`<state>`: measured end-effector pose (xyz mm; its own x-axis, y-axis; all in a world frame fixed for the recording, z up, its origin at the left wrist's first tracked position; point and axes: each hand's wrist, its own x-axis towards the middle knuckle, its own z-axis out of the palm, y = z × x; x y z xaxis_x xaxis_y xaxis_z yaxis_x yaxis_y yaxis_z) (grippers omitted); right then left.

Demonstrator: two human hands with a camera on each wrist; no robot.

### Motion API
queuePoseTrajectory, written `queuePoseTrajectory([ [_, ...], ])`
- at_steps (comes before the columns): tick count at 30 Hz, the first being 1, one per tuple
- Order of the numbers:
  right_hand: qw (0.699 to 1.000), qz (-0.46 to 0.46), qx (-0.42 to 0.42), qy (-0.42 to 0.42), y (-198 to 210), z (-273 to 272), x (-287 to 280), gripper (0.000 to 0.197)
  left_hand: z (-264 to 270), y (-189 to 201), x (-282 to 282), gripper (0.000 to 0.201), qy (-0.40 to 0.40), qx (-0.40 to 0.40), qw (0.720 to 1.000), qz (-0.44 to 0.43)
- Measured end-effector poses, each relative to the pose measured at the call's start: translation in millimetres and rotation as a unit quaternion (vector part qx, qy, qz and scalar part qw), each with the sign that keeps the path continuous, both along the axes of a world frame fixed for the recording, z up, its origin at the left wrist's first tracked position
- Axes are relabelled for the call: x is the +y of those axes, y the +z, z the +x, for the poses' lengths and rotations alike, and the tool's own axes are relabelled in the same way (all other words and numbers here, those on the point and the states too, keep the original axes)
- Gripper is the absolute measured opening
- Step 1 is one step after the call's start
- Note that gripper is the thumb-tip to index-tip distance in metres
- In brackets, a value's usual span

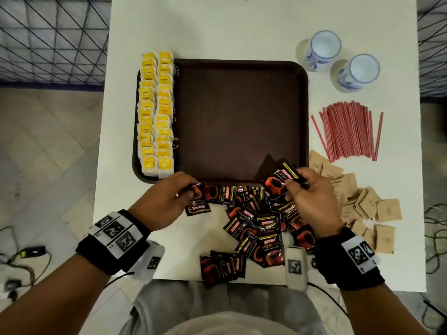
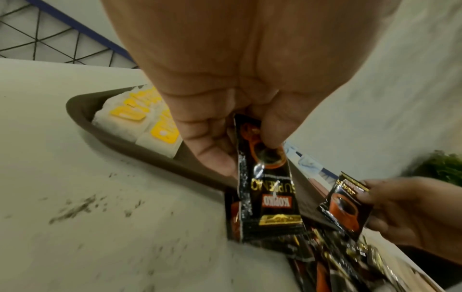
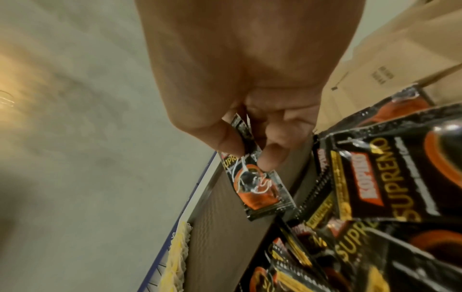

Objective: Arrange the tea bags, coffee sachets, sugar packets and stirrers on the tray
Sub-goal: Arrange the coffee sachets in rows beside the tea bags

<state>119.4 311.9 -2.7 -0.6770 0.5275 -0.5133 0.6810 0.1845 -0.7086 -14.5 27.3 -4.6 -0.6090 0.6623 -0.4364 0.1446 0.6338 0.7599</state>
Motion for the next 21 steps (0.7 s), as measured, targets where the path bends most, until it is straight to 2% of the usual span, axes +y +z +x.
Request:
queuePoseTrajectory([
  [3, 0.999, -0.011, 0.021, 0.026, 3.7, -5.5, 5.2, 0.014, -14.5, 9.3, 5.4, 0.024, 0.023, 0.032, 0.999, 0.008],
  [5, 0.999, -0.022, 0.037, 0.031, 3.4, -12.6, 7.7, 0.013, -26.6, 15.1, 9.2, 0.029, 0.050, 0.048, 0.998, -0.008],
  [8, 0.997, -0.046, 0.055, 0.031, 2.7, -27.9, 10.2, 0.016, -49.5, 21.8, 15.2, 0.026, 0.082, 0.029, 0.996, -0.023],
  [10, 0.996, -0.052, 0.061, 0.050, 2.2, -41.6, 10.8, 0.016, -65.5, 26.2, 19.9, 0.025, 0.082, 0.043, 0.996, -0.020],
  [17, 0.991, -0.080, 0.068, 0.080, -9.0, -98.0, -5.0, 0.011, -117.5, 24.2, 27.6, 0.052, 0.077, 0.061, 0.995, -0.005],
  [21, 0.990, -0.078, 0.075, 0.091, -19.2, -133.1, -19.7, 0.015, -151.5, 18.1, 30.6, 0.034, 0.138, 0.026, 0.989, 0.034],
])
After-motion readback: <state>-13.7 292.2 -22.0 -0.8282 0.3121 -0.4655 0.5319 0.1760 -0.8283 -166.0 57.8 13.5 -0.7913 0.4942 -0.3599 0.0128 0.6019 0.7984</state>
